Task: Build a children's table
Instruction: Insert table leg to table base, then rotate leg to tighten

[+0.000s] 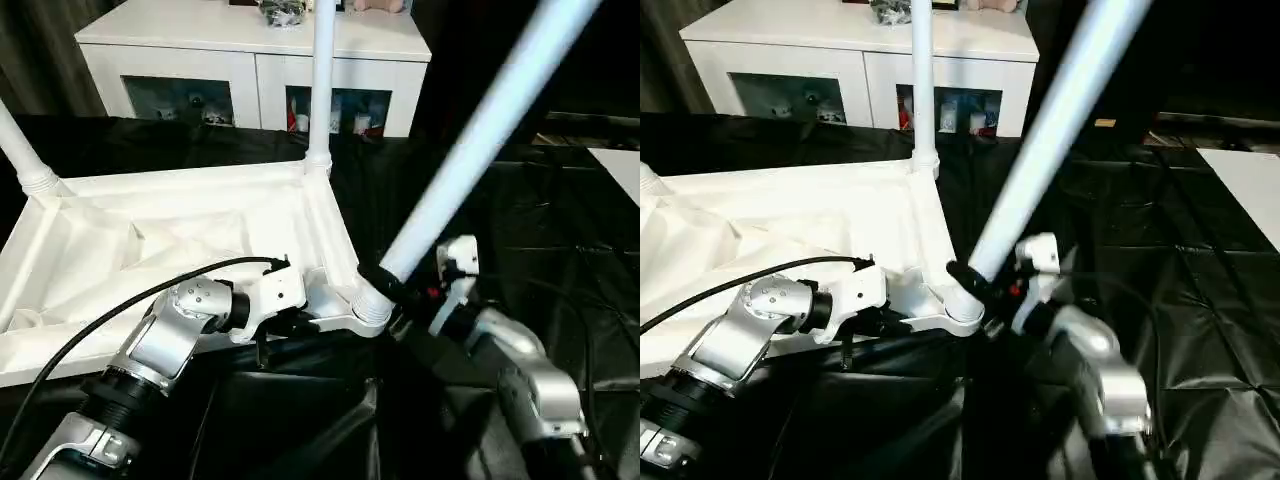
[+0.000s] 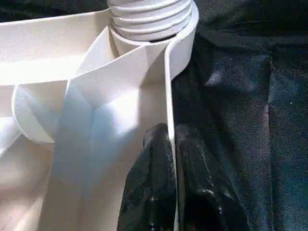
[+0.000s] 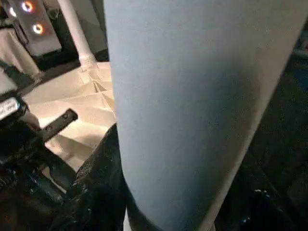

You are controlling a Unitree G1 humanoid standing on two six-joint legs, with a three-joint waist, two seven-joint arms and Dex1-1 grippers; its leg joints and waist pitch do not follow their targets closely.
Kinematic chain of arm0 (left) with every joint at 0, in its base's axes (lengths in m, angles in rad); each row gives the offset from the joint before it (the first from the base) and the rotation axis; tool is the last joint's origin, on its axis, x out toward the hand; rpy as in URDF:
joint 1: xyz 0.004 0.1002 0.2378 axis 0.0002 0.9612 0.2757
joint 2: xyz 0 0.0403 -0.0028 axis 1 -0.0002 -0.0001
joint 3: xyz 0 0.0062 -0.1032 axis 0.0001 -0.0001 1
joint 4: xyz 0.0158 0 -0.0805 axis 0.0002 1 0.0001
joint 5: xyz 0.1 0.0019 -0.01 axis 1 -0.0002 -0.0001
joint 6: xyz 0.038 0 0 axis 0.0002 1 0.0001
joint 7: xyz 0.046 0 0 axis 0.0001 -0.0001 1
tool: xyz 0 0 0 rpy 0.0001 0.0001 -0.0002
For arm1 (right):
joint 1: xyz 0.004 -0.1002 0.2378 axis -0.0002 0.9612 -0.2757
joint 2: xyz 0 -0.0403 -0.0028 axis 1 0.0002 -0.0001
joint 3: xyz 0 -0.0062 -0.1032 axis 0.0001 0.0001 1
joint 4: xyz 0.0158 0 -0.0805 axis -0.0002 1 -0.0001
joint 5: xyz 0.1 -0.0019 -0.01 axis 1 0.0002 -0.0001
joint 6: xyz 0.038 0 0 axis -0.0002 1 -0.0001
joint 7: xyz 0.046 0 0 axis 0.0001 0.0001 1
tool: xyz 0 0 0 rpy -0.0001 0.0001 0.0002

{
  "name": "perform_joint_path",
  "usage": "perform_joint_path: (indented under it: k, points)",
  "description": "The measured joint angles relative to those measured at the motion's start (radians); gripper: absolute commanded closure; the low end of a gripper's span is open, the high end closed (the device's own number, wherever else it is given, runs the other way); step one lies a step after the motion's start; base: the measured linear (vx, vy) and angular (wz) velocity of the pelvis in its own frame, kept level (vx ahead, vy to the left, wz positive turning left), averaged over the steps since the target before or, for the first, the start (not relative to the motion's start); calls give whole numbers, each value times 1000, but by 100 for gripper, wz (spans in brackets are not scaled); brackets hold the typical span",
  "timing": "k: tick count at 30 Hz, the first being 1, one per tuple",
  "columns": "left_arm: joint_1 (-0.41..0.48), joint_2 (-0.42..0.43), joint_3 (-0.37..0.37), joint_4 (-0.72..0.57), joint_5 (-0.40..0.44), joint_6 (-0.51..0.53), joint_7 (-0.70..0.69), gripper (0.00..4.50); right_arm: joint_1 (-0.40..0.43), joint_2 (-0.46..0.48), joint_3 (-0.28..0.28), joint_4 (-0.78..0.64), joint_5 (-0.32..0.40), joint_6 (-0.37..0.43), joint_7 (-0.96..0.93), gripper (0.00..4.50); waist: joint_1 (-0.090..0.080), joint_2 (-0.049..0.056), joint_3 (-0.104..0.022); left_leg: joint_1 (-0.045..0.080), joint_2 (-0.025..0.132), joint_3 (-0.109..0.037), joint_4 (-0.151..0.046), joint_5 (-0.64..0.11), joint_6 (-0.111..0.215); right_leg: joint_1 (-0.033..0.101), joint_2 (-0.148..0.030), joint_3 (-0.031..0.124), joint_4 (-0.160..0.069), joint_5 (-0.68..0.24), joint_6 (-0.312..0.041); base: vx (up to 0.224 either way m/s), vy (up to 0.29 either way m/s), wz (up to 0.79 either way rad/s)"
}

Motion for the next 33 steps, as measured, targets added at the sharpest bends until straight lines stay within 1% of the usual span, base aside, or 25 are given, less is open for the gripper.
perform_joint_path:
  k: [5, 9, 11, 13, 15, 17, 21, 24, 27, 33]
  points:
    - [0, -1, 0, 0, 0, 0, 2, 450, 22, 0, 28, -15, -63, -87, -7, 264, -2, 0, 0, 0, 0, 0, 0, 0, 0, 1, 0, 0, -1, 0, 0, 0, 0, 0]
    - [0, 0, 0, 4, 1, 0, 4, 450, 17, -23, 57, -26, -96, -90, -11, 264, -6, 0, 0, 0, 0, 0, 0, 0, 0, 2, 0, 1, -1, 0, 1, 0, 0, 0]
    - [0, 1, 0, 5, 1, 0, 4, 450, -5, -43, 75, -29, -103, -64, -10, 264, -9, 0, 0, 0, 0, 0, 0, 0, 0, 3, 0, 1, -2, 0, 1, 0, 0, 0]
    - [0, 1, 0, 5, 1, 0, 3, 450, -33, -58, 90, -28, -107, -12, 1, 264, -11, -2, -1, 0, 0, 0, 0, 0, 0, 3, 0, 1, -2, -1, 1, 0, 0, 0]
    - [0, 2, 0, 5, 1, 0, 3, 450, -59, -66, 94, -32, -102, 61, 20, 264, -14, -3, -2, 0, 0, 0, 0, 0, 0, 4, 0, 1, -2, -1, 1, 0, 0, 0]
    - [0, 2, -1, 5, 1, 0, 1, 450, -72, -75, 94, -34, -100, 89, 33, 264, -14, -4, -3, 0, 0, 0, -1, 0, 0, 4, 0, 1, -3, -1, 1, 0, 0, 0]
    - [0, 6, 1, 7, 0, 0, 4, 450, -132, -91, 97, -16, -90, 177, 52, 264, -22, -6, -3, 0, 0, 0, 0, 0, 0, 5, 0, 1, -2, -1, 1, 0, 0, 0]
    - [0, 8, 2, 11, 0, 0, 9, 450, -152, -96, 99, -11, -79, 223, 53, 264, -22, -8, -4, 1, 0, 0, 0, 0, 0, 4, 0, 1, -2, -2, 3, 0, 0, 0]
    - [0, 7, 1, 12, 1, 0, 10, 450, -154, -103, 102, -11, -79, 225, 59, 264, -23, -10, -5, 1, 0, 0, -1, 0, 0, 4, 0, 1, -3, -4, 6, 0, 0, 0]
    - [0, -8, 3, 13, 0, 12, 16, 450, -133, -106, 99, -27, -88, 220, 61, 264, -21, -8, -6, 0, 0, 0, -1, 0, 0, 5, 0, 1, -3, -2, 4, 0, 0, 0]
